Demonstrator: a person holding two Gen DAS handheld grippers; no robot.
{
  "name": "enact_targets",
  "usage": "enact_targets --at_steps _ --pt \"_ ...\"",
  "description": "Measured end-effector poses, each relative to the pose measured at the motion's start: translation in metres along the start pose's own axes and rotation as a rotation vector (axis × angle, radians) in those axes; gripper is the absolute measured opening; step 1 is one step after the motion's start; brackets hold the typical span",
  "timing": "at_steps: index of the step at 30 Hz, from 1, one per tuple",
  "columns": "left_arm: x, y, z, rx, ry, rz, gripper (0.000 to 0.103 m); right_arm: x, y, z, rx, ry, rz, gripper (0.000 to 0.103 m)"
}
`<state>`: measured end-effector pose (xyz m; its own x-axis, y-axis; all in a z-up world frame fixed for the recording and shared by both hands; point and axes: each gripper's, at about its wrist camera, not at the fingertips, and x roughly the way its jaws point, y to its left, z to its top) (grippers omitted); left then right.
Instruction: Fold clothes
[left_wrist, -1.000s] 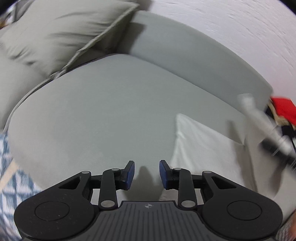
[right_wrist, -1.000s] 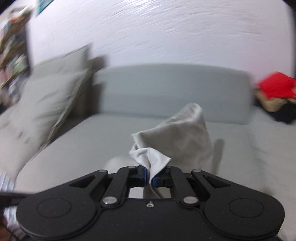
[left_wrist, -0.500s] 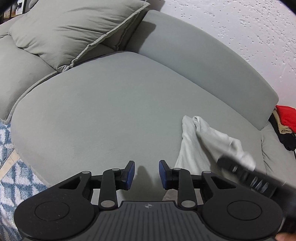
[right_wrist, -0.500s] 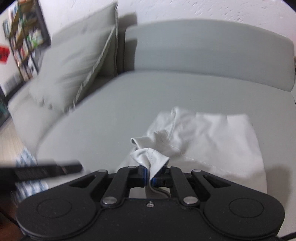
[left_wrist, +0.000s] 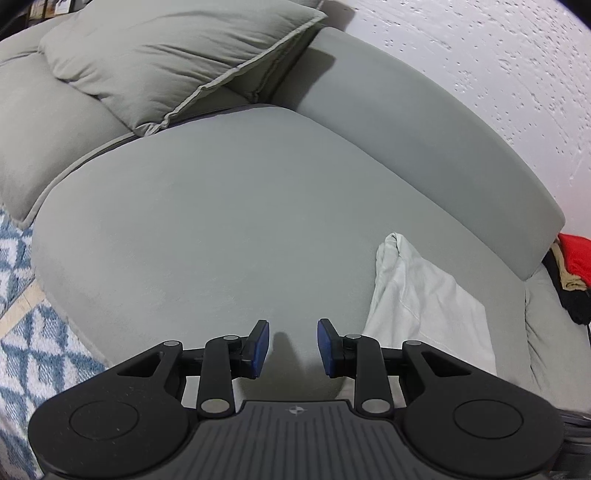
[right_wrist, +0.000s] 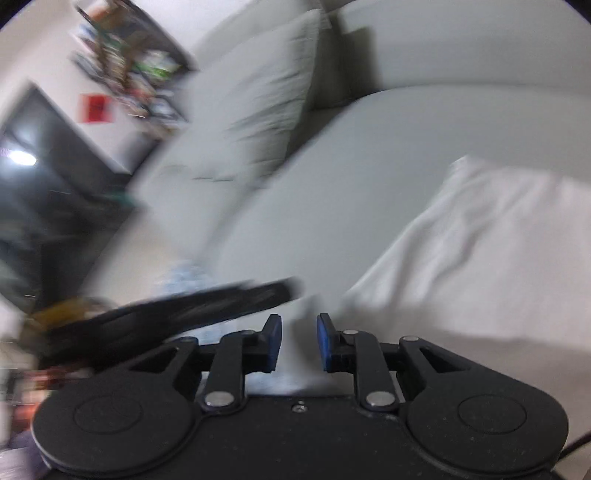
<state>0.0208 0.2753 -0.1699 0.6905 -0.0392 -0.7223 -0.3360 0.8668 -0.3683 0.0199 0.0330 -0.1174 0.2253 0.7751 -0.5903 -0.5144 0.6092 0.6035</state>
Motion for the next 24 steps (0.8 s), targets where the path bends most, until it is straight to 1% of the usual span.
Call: enact_targets --at_steps 2,4,6,8,11,12,14,16,18,19,21,22,24 --pt "-0.001 0.001 0.0 -0.007 -0.003 -0.002 0.027 -0.039 -0.01 -0.004 0.031 -0.073 -0.01 0.032" --pt "-0.001 -0.002 0.0 -0.002 -0.009 -0.005 0.027 -0.075 -0.025 -0.006 0.075 -0.151 -0.047 0.034" --pt "-0.003 -0.006 -0.001 0.009 -0.018 -0.008 0.027 -0.105 -0.041 -0.01 0.101 -0.221 -0.123 0.034" --pt "-0.005 -0.014 -0.003 0.048 -0.028 -0.008 0.026 -0.122 -0.055 -0.02 0.119 -0.266 -0.214 0.034" --pt "-0.012 -0.038 -0.009 0.175 -0.056 -0.04 0.021 -0.134 -0.075 -0.04 0.155 -0.292 -0.307 0.032" --pt "-0.015 -0.049 -0.011 0.231 -0.071 -0.057 0.021 -0.13 -0.079 -0.045 0.155 -0.28 -0.326 0.026" --pt "-0.016 -0.071 -0.016 0.316 -0.081 -0.105 0.021 -0.118 -0.083 -0.051 0.133 -0.251 -0.36 0.018" --pt "-0.008 -0.092 -0.021 0.363 -0.062 -0.144 0.019 -0.102 -0.084 -0.051 0.097 -0.221 -0.382 0.018" --pt "0.008 -0.108 -0.025 0.414 -0.049 -0.106 0.019 -0.082 -0.081 -0.047 0.05 -0.196 -0.41 0.017" --pt "0.021 -0.114 -0.027 0.441 -0.032 -0.042 0.019 -0.072 -0.08 -0.045 0.027 -0.184 -0.427 0.017" --pt "0.047 -0.118 -0.028 0.442 0.074 0.143 0.016 -0.055 -0.079 -0.043 -0.008 -0.155 -0.465 0.018" --pt "0.049 -0.115 -0.026 0.423 0.094 0.176 0.021 -0.048 -0.081 -0.043 -0.012 -0.13 -0.485 0.018" --pt "0.051 -0.11 -0.024 0.39 0.132 0.235 0.023 -0.048 -0.084 -0.058 -0.006 -0.09 -0.513 0.018"
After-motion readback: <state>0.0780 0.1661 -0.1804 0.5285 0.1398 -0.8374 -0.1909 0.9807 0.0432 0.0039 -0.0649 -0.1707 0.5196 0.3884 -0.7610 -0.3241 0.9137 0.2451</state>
